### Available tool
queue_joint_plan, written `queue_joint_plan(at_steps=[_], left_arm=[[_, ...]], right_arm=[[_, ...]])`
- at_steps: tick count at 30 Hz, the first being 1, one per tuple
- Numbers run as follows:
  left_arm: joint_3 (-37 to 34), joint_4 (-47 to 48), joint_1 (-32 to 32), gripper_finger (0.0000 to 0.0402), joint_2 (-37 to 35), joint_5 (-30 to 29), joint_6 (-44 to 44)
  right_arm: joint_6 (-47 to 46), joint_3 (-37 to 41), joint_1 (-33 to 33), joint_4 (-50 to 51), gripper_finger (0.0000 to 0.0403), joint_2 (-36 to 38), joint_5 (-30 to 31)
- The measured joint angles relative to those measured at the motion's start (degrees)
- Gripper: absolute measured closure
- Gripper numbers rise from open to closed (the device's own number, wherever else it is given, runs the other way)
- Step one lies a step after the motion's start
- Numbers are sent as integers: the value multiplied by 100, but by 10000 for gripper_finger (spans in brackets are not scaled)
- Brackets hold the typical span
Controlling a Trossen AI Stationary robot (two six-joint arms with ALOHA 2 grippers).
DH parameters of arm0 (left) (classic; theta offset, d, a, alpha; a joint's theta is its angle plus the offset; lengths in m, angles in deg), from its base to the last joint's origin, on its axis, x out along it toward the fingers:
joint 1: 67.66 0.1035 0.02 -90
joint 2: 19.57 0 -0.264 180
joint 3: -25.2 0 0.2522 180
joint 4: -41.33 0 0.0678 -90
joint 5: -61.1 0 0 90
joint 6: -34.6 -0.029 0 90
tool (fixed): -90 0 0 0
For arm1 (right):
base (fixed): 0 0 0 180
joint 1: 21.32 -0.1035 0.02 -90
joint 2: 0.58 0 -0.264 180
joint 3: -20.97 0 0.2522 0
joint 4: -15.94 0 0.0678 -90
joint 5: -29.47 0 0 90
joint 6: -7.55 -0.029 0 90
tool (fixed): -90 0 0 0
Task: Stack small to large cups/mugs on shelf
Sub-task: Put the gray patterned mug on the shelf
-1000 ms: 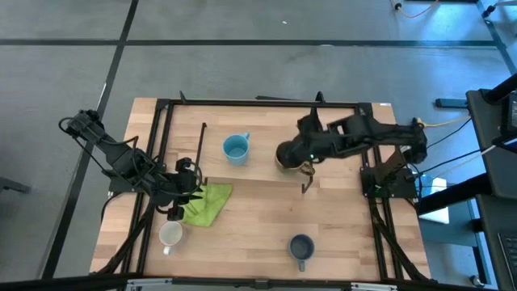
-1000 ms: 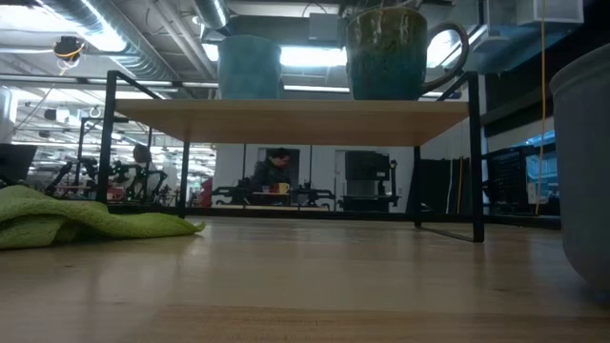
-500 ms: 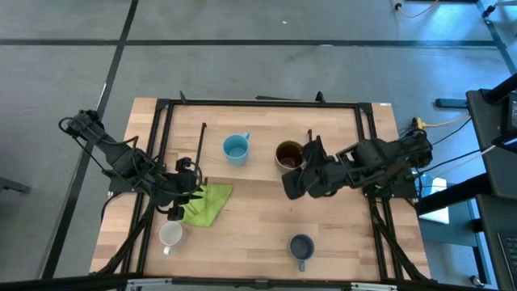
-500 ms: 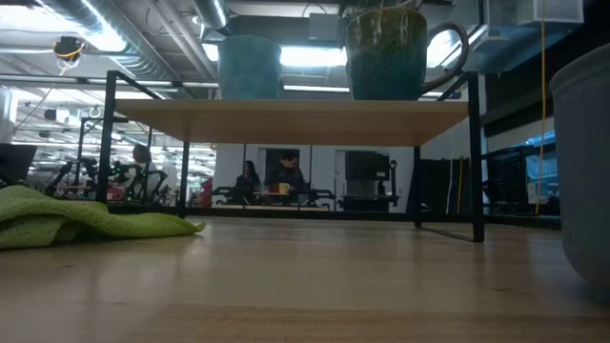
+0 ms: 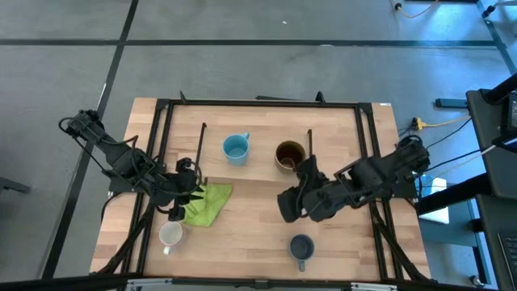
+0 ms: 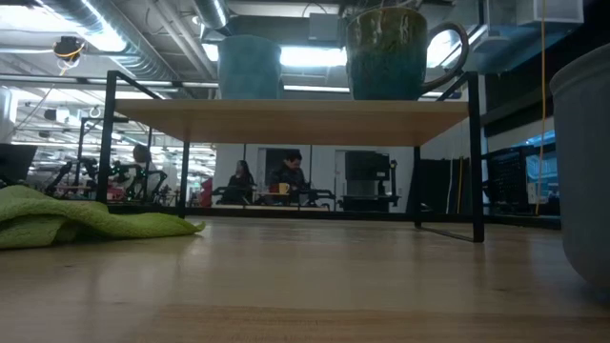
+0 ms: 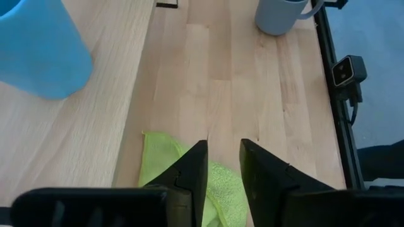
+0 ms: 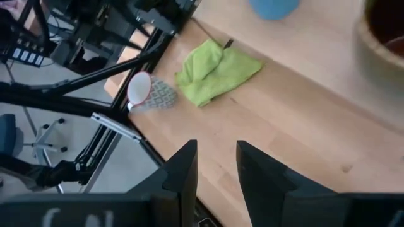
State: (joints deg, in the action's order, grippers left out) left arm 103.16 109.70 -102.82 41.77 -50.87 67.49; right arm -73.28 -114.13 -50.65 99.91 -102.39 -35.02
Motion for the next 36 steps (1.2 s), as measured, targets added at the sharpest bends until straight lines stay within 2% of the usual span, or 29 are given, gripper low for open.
queue_joint_plan(at_steps=[6,15,21,27,32,36], left_arm=[[2,240,-94,315,0,334,298],[2,483,-1193,315,0,-40,898],[2,545,-1928,315,2,-255,1414],[2,1002,-2663,315,73,-269,2303],[2,1243,-3253,315,214,-244,3096],[2,1858,-3636,315,375,-46,3950]], right_arm=[[-11,0,-132,-271,292,-208,-48],[8,0,-239,-1329,292,-730,-55],[533,0,-133,-2271,292,-1349,-796],[1356,0,-8,-3524,292,-1772,-1007],[1366,0,64,-3576,292,-1896,-1064],[1366,0,63,-3566,292,-1902,-1062]])
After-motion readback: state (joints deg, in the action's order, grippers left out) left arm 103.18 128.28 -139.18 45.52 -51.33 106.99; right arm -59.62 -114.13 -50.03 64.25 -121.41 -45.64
